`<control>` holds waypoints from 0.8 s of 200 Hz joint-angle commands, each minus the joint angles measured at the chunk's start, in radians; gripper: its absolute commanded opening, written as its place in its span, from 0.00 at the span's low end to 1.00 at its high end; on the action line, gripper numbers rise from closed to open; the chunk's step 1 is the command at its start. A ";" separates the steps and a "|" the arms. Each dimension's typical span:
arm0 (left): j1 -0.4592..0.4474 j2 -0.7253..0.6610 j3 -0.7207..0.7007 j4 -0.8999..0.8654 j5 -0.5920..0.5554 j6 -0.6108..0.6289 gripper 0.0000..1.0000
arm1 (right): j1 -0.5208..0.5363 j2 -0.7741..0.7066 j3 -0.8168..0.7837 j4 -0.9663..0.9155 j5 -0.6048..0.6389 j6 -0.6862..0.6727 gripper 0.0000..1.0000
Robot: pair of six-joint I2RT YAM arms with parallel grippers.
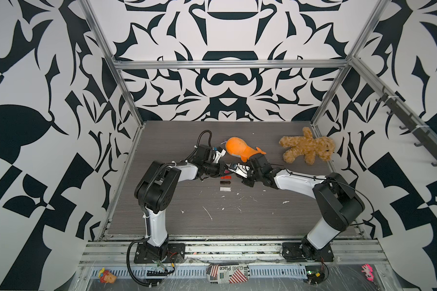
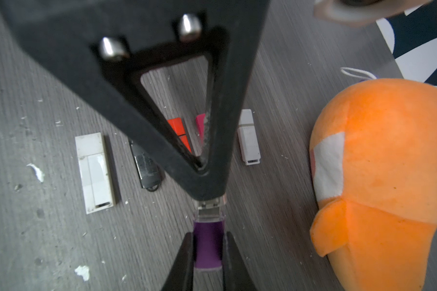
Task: Close the usb drive cover
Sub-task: Close the cover of the USB drive.
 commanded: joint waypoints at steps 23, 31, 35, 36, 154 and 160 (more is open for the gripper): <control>-0.029 0.029 0.022 -0.027 0.033 0.006 0.07 | 0.029 -0.045 0.076 0.237 -0.141 -0.014 0.11; -0.032 0.027 0.021 -0.036 0.026 0.014 0.07 | 0.028 -0.044 0.084 0.238 -0.149 -0.006 0.11; -0.034 0.026 0.022 -0.040 0.023 0.018 0.07 | 0.029 -0.043 0.092 0.234 -0.152 0.000 0.10; -0.034 0.026 0.022 -0.041 0.022 0.019 0.07 | 0.029 -0.044 0.094 0.233 -0.153 0.001 0.11; -0.070 0.018 0.027 -0.110 -0.049 0.074 0.07 | 0.052 -0.041 0.175 0.162 -0.196 -0.005 0.10; -0.073 0.020 0.028 -0.111 -0.049 0.074 0.07 | 0.054 -0.036 0.181 0.160 -0.195 -0.008 0.10</control>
